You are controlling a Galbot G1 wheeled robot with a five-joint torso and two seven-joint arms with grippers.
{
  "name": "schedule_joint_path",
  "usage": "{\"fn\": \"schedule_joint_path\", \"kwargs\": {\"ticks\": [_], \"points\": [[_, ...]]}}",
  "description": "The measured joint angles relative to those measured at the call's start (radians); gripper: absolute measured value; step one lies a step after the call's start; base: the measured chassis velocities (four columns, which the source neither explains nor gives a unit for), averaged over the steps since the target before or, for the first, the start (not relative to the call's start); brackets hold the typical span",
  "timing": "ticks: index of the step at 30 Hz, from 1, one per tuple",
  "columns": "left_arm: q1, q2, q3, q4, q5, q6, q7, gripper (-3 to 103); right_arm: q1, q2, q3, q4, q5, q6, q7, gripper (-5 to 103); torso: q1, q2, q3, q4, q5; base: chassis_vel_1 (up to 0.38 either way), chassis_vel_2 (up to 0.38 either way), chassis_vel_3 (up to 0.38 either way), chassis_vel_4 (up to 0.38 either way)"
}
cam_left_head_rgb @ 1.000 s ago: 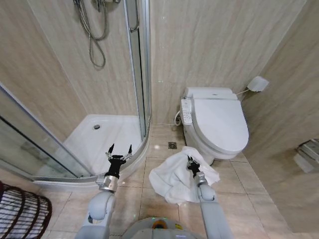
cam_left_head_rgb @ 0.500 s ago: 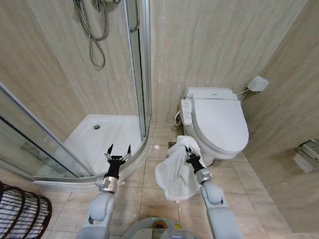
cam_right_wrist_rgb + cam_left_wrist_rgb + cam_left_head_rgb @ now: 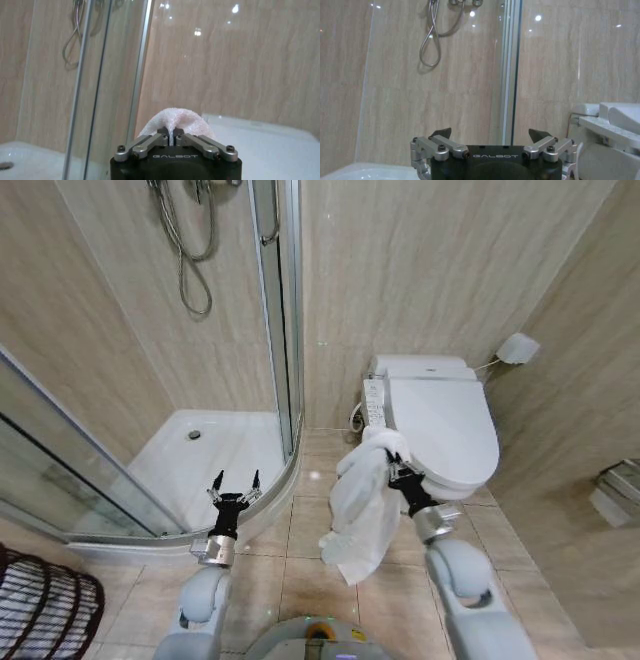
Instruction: Discard the used towel into the hamper.
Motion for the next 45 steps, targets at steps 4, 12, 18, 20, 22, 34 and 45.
{"fn": "schedule_joint_path", "kwargs": {"ticks": [4,12,18,20,22,34,45], "points": [[-0.005,-0.003,0.001,-0.012,0.002,0.008,-0.001,100,-0.025,-0.021,0.060,0.067,0.067,-0.036,-0.003,3,0.000,0.000,0.000,0.0000,0.0000,0.000,0.000,0.000,0.000],[-0.006,-0.006,0.008,-0.036,0.001,0.028,-0.042,100,-0.057,-0.031,0.188,0.093,0.172,-0.044,-0.041,3,0.000,0.000,0.000,0.0001,0.0002,0.000,0.000,0.000,0.000],[0.002,-0.007,0.004,-0.047,-0.005,0.043,-0.073,100,-0.099,-0.010,0.226,0.125,0.184,-0.026,-0.078,3,0.000,0.000,0.000,-0.0001,0.0000,0.000,0.000,0.000,0.000],[0.002,-0.008,0.005,-0.047,-0.004,0.047,-0.079,100,-0.104,-0.007,0.227,0.131,0.184,-0.025,-0.084,3,0.000,0.000,0.000,-0.0001,0.0000,0.000,0.000,0.000,0.000],[-0.001,-0.007,0.007,-0.047,-0.004,0.056,-0.087,100,-0.113,-0.004,0.222,0.142,0.184,-0.022,-0.096,3,0.000,0.000,0.000,-0.0001,-0.0001,0.000,0.000,0.000,0.000],[-0.003,0.002,0.003,-0.056,-0.020,0.062,-0.088,100,-0.127,-0.003,0.211,0.157,0.174,-0.020,-0.116,3,0.000,0.000,0.000,0.0000,-0.0001,0.049,0.052,0.064,0.053],[-0.003,0.003,0.005,-0.056,-0.023,0.057,-0.086,100,-0.126,-0.010,0.198,0.171,0.160,-0.021,-0.125,3,0.000,0.000,0.000,0.0001,0.0001,0.107,0.107,0.108,0.105]]}}
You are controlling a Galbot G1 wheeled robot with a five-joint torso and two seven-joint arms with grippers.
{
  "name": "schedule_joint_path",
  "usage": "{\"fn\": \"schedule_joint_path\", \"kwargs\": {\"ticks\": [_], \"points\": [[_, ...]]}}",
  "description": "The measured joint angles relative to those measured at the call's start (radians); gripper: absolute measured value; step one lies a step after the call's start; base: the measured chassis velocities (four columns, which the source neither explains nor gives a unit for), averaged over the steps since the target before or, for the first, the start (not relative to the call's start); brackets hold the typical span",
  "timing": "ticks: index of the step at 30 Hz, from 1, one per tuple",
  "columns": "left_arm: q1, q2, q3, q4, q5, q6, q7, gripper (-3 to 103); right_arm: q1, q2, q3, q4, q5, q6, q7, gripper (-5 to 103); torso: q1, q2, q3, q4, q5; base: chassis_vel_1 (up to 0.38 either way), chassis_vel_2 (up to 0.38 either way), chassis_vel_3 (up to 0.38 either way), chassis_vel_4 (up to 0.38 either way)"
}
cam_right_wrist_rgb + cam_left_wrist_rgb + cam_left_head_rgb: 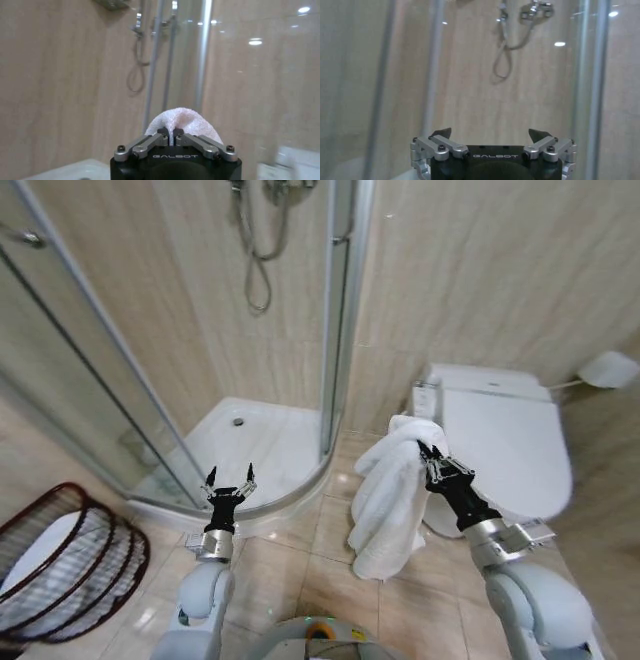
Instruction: Discard the used towel into the hamper.
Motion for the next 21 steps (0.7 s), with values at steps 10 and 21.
{"fn": "schedule_joint_path", "kwargs": {"ticks": [10,21], "points": [[0.004,0.000,0.001,-0.007,-0.002,-0.004,0.001,100,-0.006,-0.001,0.010,0.028,-0.005,0.000,-0.013,3,0.000,0.000,0.000,0.0000,-0.0001,0.126,0.124,0.132,0.120],[0.016,-0.005,0.001,-0.014,0.000,-0.012,0.002,100,-0.023,0.006,0.004,0.047,-0.014,0.007,-0.034,3,0.000,0.000,0.000,0.0001,0.0000,0.120,0.121,0.132,0.132]]}}
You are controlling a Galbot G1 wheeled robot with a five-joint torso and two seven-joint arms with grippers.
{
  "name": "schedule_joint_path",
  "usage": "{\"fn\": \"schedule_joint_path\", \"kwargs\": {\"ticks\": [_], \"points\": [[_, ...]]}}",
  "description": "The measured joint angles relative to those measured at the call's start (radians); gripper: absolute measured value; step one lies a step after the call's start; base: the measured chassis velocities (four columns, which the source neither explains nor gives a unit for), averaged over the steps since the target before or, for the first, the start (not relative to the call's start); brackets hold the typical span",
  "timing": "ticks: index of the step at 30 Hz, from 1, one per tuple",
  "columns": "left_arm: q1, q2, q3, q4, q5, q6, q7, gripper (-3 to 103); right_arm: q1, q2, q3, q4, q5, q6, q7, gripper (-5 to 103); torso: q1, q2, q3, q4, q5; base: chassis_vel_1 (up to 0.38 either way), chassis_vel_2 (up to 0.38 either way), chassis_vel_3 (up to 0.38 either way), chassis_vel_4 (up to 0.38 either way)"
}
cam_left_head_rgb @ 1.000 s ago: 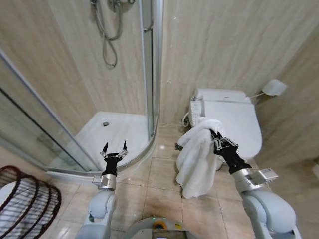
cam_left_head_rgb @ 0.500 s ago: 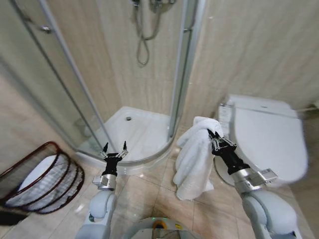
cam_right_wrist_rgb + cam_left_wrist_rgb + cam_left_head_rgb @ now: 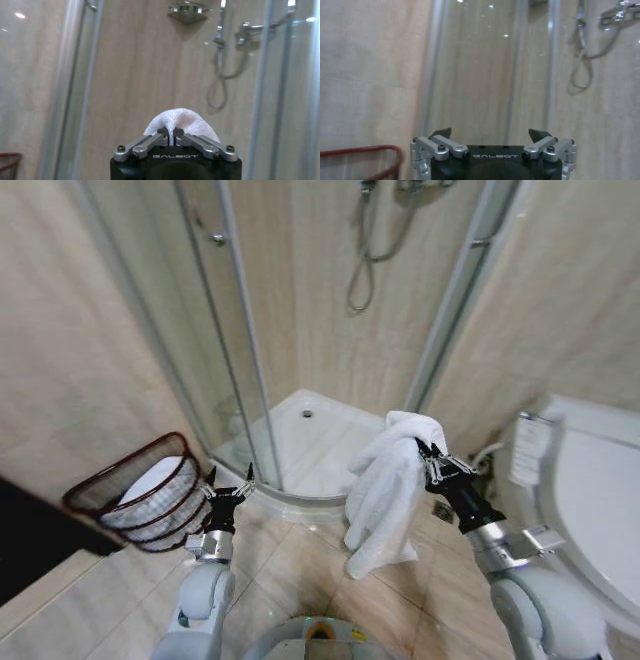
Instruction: Discard the used towel into the hamper.
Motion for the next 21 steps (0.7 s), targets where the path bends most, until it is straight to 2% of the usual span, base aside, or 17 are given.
{"fn": "schedule_joint_path", "kwargs": {"ticks": [21], "points": [[0.000,0.006,-0.005,0.006,-0.002,-0.009,0.003,100,0.000,0.014,-0.046,0.001,-0.040,-0.002,-0.033,3,0.000,0.000,0.000,-0.0001,-0.0001,0.119,0.121,0.130,0.117]]}}
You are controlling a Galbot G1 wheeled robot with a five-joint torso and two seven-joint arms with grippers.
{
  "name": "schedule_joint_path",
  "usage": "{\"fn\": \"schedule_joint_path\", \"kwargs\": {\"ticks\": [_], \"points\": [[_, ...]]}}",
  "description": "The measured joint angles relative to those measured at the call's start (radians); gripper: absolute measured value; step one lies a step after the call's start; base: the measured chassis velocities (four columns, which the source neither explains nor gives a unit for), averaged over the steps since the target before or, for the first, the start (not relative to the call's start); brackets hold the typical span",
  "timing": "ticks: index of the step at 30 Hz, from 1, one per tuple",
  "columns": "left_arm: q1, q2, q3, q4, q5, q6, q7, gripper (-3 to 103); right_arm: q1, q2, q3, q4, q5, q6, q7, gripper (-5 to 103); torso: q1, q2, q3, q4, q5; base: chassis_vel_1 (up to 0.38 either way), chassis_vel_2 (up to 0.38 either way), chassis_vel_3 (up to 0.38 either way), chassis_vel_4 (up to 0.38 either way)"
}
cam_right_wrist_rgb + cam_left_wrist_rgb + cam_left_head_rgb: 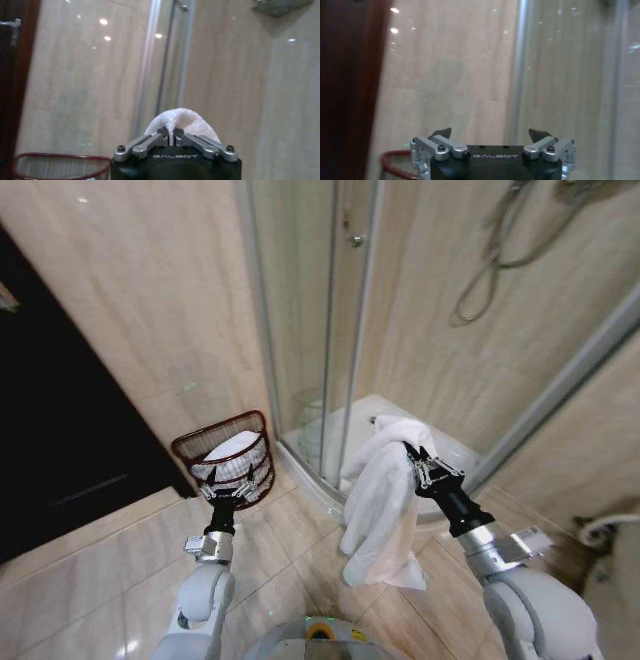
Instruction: Discard the used towel into the hamper.
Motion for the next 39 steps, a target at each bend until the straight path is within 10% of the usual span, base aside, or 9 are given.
{"fn": "schedule_joint_path", "kwargs": {"ticks": [39], "points": [[0.016,-0.015,-0.004,-0.005,0.062,-0.006,0.002,100,0.004,-0.004,0.049,-0.001,0.039,0.014,-0.004,3,0.021,0.054,0.033,0.0002,0.0000,0.086,0.086,0.081,0.085]]}}
